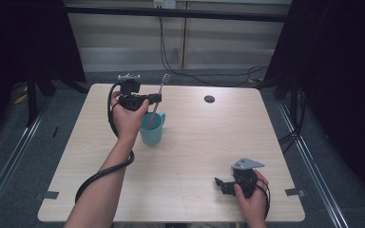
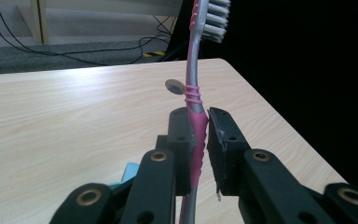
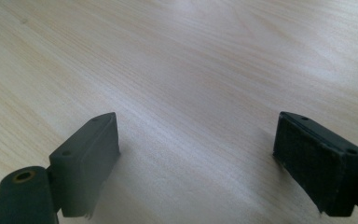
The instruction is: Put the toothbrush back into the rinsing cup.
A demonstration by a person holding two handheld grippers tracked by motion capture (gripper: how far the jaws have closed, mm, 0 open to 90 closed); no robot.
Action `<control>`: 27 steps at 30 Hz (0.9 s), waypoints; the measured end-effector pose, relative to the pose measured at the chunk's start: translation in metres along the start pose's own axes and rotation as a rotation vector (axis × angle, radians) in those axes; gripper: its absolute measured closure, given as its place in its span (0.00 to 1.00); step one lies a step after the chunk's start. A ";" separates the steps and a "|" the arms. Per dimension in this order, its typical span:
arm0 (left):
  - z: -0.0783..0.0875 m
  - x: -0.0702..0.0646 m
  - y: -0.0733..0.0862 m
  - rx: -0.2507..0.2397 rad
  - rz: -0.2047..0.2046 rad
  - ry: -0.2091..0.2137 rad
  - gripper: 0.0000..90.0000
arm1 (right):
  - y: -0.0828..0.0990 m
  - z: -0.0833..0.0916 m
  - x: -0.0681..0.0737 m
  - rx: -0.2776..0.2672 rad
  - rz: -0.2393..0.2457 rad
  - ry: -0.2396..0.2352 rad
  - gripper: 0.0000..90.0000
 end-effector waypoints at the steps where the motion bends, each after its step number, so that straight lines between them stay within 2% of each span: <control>1: -0.001 0.000 0.000 0.000 -0.004 0.000 0.89 | 0.000 0.000 0.000 -0.001 0.000 -0.001 0.15; 6: -0.006 0.004 0.001 -0.011 0.015 0.003 0.89 | 0.000 0.000 0.000 0.000 0.000 0.000 0.15; 12: -0.013 0.007 0.005 0.000 0.002 -0.002 0.89 | 0.000 0.000 0.000 -0.001 0.002 -0.003 0.15; 27: -0.025 0.009 0.011 0.004 -0.003 0.008 0.89 | 0.000 0.000 0.000 0.000 0.002 -0.004 0.15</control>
Point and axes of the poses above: each handheld gripper's, and its own axes: z roughly backward along the jaws, y roughly out of its underside, x roughly to its left, the point moved 5 cm from there along -z, roughly forward along the jaws, and after that the axes turned 14 degrees about -x, right-handed, at the moved point
